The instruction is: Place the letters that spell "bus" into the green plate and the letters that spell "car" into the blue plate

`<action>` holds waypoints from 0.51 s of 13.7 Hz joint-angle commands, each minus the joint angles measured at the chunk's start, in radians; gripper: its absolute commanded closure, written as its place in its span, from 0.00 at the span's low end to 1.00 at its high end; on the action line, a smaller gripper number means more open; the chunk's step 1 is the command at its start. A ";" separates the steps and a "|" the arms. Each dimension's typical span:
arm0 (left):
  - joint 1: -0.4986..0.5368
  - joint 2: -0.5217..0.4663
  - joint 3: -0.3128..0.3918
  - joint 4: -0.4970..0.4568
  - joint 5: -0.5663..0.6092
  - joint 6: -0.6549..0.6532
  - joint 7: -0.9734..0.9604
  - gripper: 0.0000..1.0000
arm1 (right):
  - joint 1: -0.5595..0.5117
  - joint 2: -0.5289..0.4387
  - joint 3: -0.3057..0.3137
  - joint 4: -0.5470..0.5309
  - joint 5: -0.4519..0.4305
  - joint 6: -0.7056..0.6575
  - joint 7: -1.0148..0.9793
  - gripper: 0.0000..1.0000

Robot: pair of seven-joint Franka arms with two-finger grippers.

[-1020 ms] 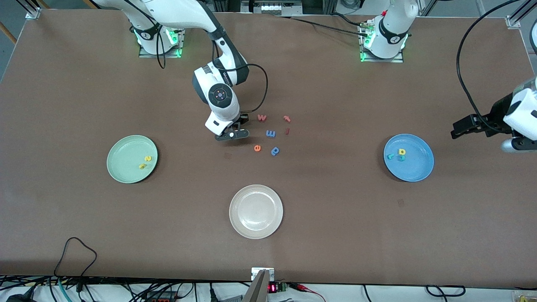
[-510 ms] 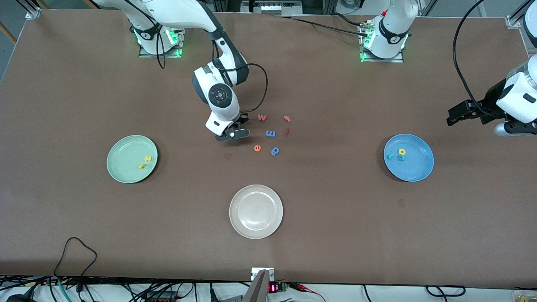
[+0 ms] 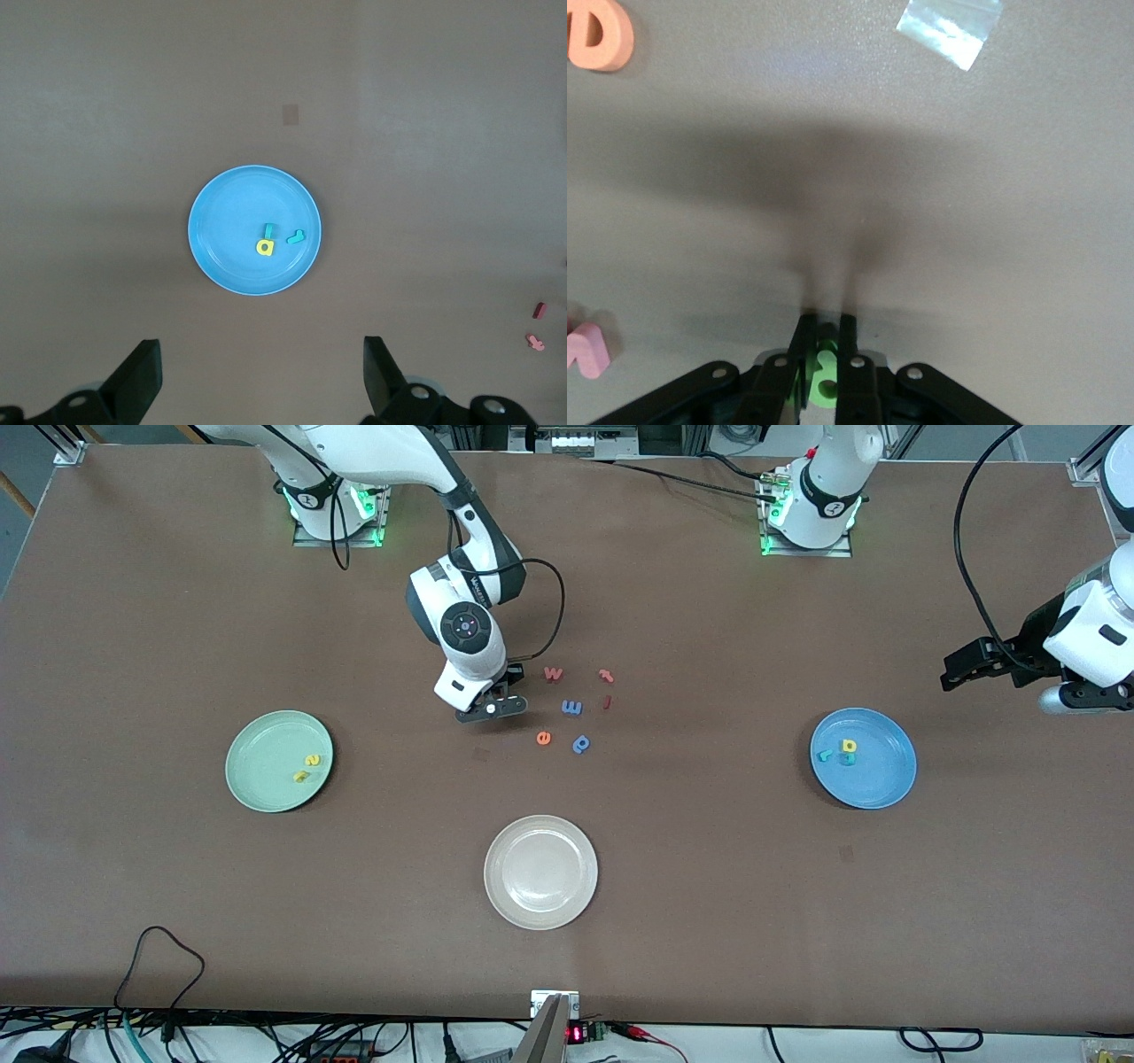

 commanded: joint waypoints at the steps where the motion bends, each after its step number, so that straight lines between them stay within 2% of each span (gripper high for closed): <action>1: 0.014 -0.020 -0.013 -0.017 -0.005 0.010 0.009 0.00 | 0.001 -0.014 -0.002 -0.005 0.014 -0.018 -0.020 0.91; 7: 0.013 -0.020 -0.013 -0.011 -0.005 0.010 0.009 0.00 | -0.010 -0.013 -0.002 -0.004 0.014 -0.018 -0.020 0.97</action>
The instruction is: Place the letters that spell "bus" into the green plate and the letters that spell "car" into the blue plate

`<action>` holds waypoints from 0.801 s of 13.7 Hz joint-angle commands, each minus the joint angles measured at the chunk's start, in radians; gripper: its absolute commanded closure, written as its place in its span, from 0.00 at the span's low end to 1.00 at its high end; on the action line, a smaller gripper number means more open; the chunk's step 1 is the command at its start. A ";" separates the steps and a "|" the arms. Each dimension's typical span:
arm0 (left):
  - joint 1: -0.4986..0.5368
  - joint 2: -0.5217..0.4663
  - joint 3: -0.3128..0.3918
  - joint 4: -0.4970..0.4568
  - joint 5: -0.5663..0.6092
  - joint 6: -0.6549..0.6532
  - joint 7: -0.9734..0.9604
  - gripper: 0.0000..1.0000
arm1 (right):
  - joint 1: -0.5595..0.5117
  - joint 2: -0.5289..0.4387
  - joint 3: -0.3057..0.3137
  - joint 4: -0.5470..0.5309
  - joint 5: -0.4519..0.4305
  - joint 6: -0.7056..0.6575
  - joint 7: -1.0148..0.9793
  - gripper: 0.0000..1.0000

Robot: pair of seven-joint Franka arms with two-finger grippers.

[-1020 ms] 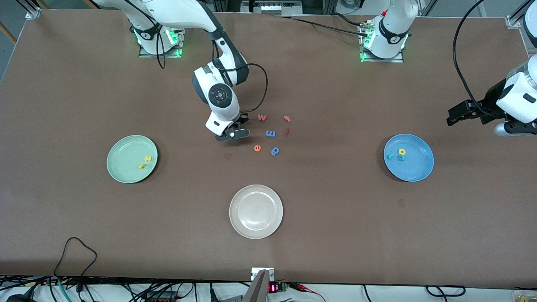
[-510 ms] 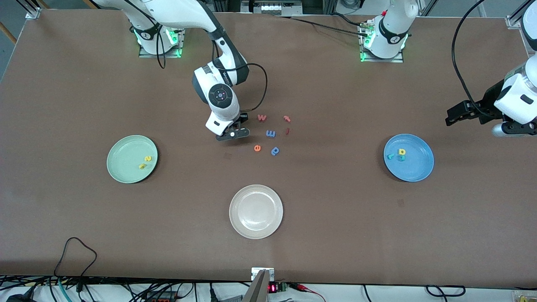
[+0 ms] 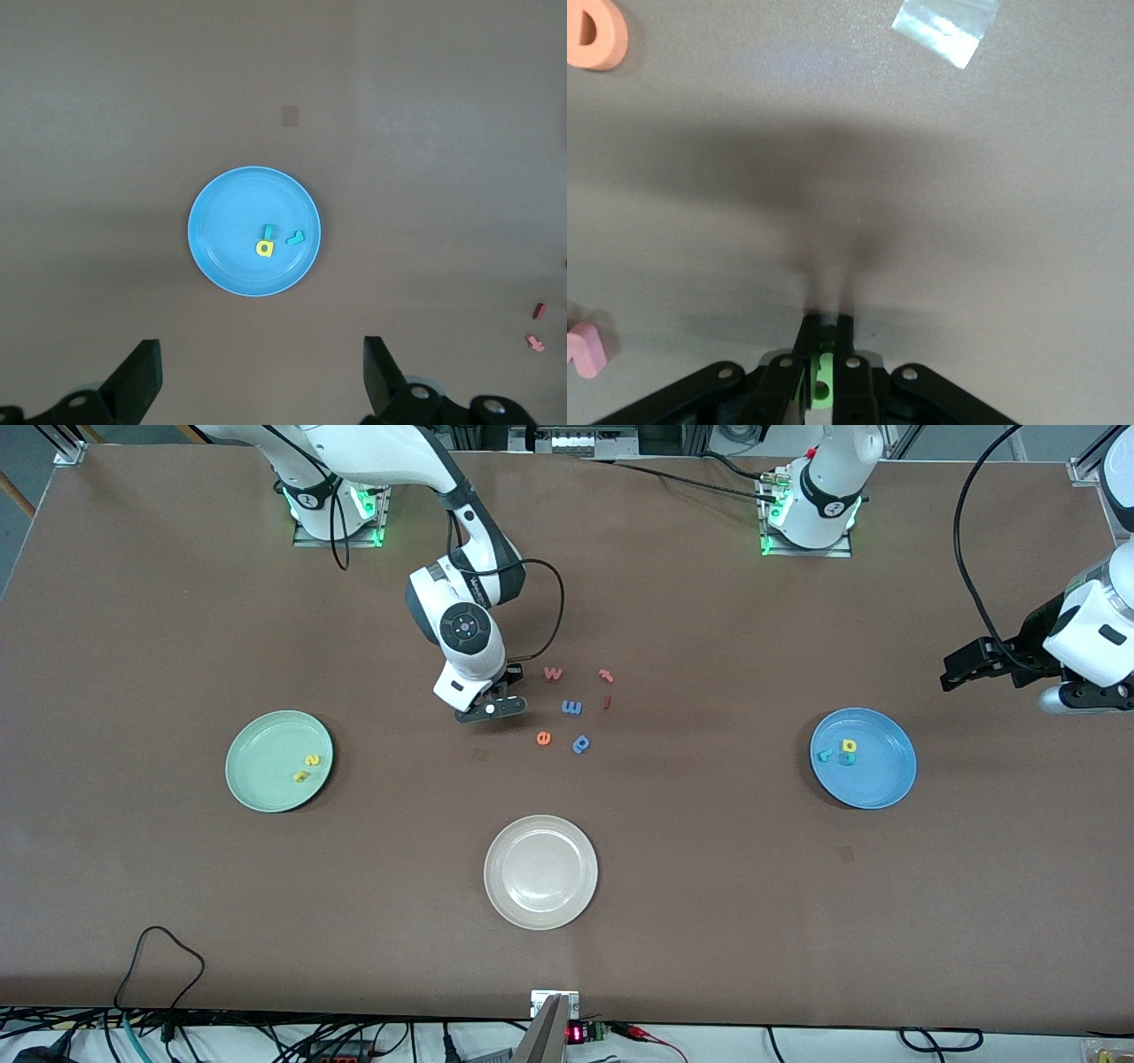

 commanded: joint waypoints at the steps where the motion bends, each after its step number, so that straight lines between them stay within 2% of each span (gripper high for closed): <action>1: 0.014 -0.020 -0.013 -0.012 -0.005 0.006 0.009 0.00 | -0.007 -0.013 -0.001 -0.004 0.014 -0.015 -0.020 0.98; 8: 0.016 -0.018 -0.013 -0.014 -0.005 0.006 0.010 0.00 | -0.010 -0.014 -0.004 0.003 0.014 -0.015 -0.027 1.00; 11: 0.017 -0.018 -0.012 -0.014 -0.005 0.006 0.010 0.00 | -0.018 -0.019 -0.010 0.065 0.014 -0.095 -0.026 1.00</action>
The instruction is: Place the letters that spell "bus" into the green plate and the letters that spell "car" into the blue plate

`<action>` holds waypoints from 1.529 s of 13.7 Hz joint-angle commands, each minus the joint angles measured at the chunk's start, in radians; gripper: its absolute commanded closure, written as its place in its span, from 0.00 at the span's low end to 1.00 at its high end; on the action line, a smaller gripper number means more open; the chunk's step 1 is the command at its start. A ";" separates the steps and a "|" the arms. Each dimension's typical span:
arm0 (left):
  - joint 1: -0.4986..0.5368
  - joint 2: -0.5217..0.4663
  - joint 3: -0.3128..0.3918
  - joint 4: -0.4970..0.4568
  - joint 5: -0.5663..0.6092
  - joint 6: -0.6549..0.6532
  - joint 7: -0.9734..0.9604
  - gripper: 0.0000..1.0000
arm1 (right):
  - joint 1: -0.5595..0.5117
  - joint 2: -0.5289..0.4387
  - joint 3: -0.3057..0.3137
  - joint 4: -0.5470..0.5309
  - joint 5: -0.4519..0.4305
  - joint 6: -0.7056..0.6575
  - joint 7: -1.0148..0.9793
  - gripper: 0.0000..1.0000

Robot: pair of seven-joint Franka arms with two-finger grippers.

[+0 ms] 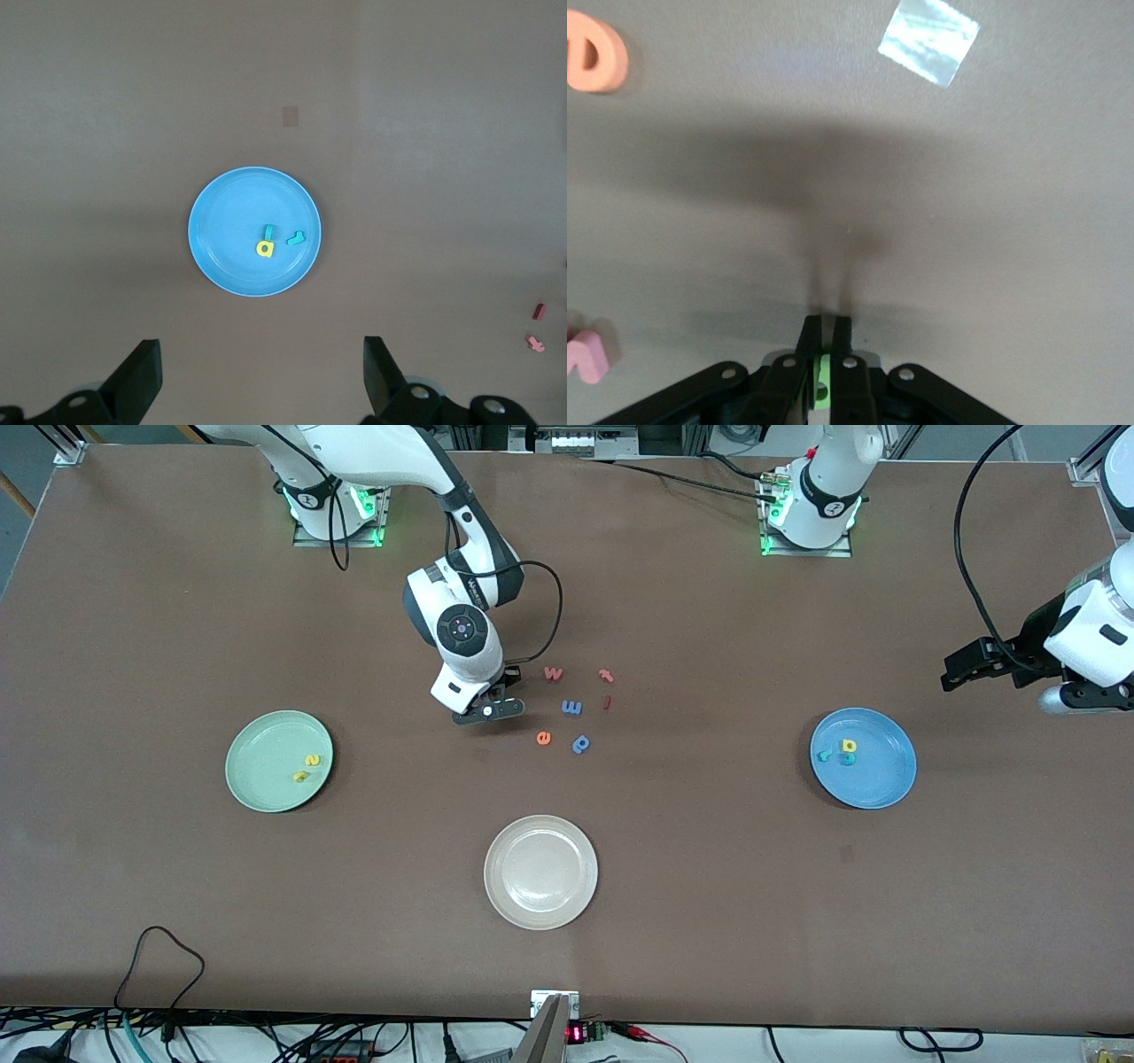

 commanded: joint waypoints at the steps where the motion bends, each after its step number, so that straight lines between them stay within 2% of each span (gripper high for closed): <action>1: 0.015 -0.018 -0.011 -0.014 -0.005 0.006 0.010 0.00 | -0.024 -0.027 -0.002 0.070 0.014 -0.120 -0.024 1.00; 5: 0.017 -0.018 -0.011 -0.014 -0.005 0.006 0.010 0.00 | -0.101 -0.081 -0.003 0.138 0.006 -0.262 -0.055 1.00; 11: 0.005 -0.014 -0.027 -0.017 -0.005 0.006 0.008 0.00 | -0.369 -0.093 -0.005 0.285 0.002 -0.504 -0.208 1.00; 16: 0.006 -0.012 -0.030 -0.020 -0.005 0.006 0.008 0.00 | -0.558 -0.082 -0.005 0.300 -0.032 -0.539 -0.414 1.00; 19: 0.005 -0.001 -0.056 -0.024 -0.005 0.006 0.007 0.00 | -0.621 -0.030 -0.005 0.328 -0.109 -0.538 -0.507 1.00; 21: 0.006 -0.001 -0.056 -0.028 -0.005 0.004 0.008 0.00 | -0.665 0.011 -0.005 0.353 -0.112 -0.536 -0.553 1.00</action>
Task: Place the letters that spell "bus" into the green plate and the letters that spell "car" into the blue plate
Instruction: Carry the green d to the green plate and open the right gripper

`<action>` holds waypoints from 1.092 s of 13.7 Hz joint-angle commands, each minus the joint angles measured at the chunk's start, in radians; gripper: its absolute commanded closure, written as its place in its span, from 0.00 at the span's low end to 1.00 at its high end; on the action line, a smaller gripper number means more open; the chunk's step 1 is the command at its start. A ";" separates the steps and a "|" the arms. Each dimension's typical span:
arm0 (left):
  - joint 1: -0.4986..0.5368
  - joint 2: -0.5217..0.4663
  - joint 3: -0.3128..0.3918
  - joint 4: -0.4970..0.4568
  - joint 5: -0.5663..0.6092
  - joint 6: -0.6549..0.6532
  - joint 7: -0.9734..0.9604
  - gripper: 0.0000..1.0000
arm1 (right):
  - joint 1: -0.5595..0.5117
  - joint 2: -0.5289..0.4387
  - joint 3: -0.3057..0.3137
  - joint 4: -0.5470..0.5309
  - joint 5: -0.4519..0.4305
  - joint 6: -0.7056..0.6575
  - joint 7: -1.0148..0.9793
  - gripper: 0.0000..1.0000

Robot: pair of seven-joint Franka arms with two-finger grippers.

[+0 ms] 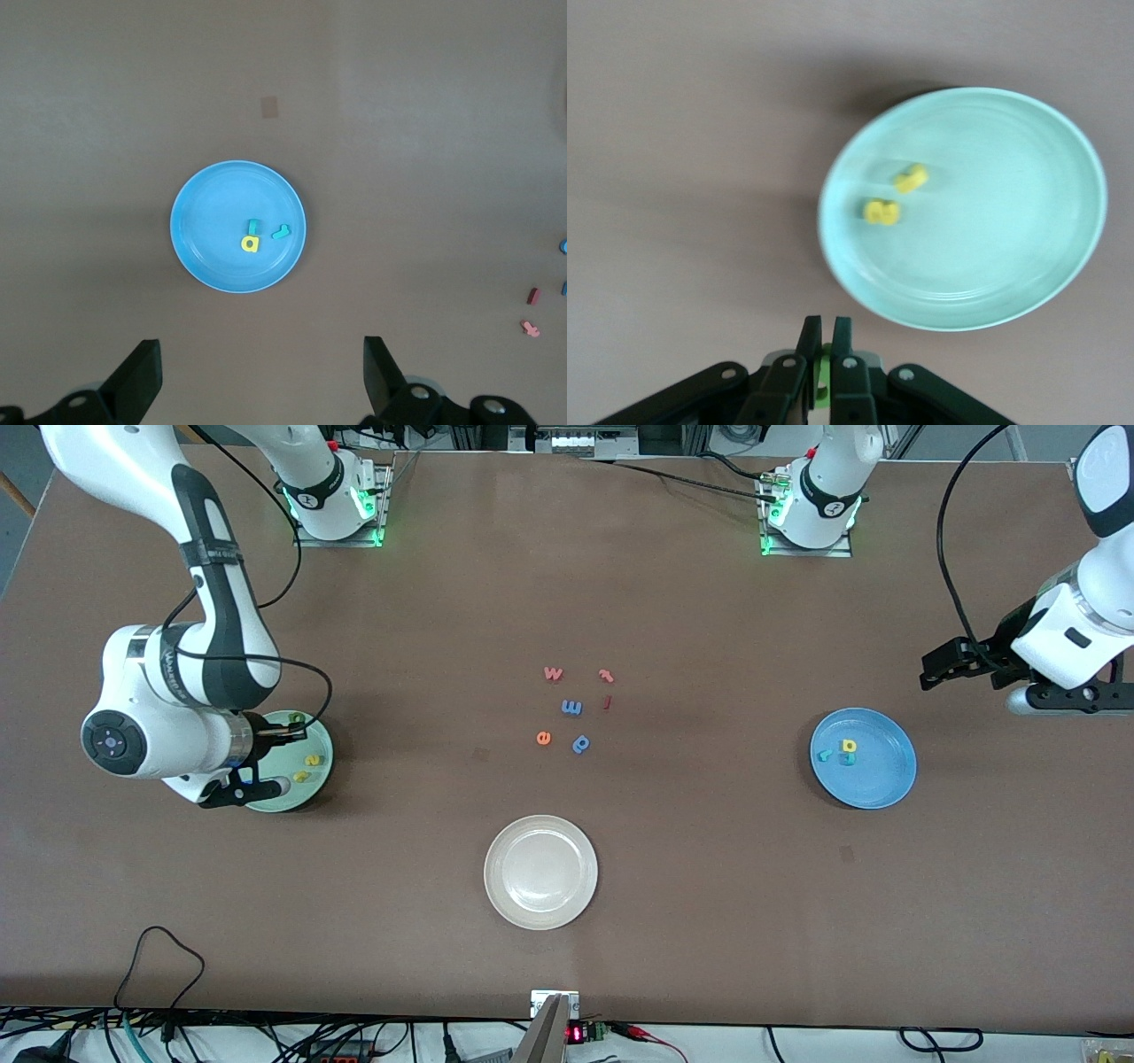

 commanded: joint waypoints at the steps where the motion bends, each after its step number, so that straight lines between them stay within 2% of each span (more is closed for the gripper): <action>1: 0.006 -0.007 -0.009 -0.015 -0.005 0.004 0.008 0.00 | -0.051 0.073 0.016 0.072 -0.017 -0.019 -0.053 1.00; 3: 0.008 -0.007 -0.009 -0.020 -0.005 -0.001 0.008 0.00 | -0.053 0.099 0.016 0.095 -0.052 -0.019 -0.053 1.00; 6: 0.008 -0.005 -0.009 -0.020 -0.005 -0.001 0.006 0.00 | -0.071 0.119 0.016 0.096 -0.057 -0.014 -0.052 1.00; 9: 0.021 -0.008 -0.007 -0.020 -0.005 0.002 0.008 0.00 | -0.073 0.122 0.016 0.096 -0.058 -0.014 -0.049 0.96; 10: 0.024 -0.015 -0.007 -0.018 -0.005 0.006 0.006 0.00 | -0.071 0.122 0.016 0.096 -0.058 -0.014 -0.046 0.89; 11: 0.032 -0.019 -0.007 -0.014 -0.005 0.006 0.006 0.00 | -0.071 0.122 0.016 0.096 -0.058 -0.014 -0.044 0.78; 12: 0.046 -0.021 -0.006 -0.003 -0.005 0.003 0.009 0.00 | -0.071 0.122 0.016 0.096 -0.060 -0.014 -0.043 0.62; 13: 0.053 -0.021 -0.006 0.004 -0.005 0.001 0.012 0.00 | -0.071 0.122 0.016 0.096 -0.060 -0.014 -0.043 0.53; 14: 0.055 -0.021 -0.003 0.020 -0.005 -0.005 0.029 0.00 | -0.071 0.122 0.016 0.096 -0.058 -0.013 -0.038 0.14; 15: 0.055 -0.019 -0.001 0.032 -0.005 -0.011 0.043 0.00 | -0.071 0.122 0.016 0.096 -0.058 -0.013 -0.036 0.00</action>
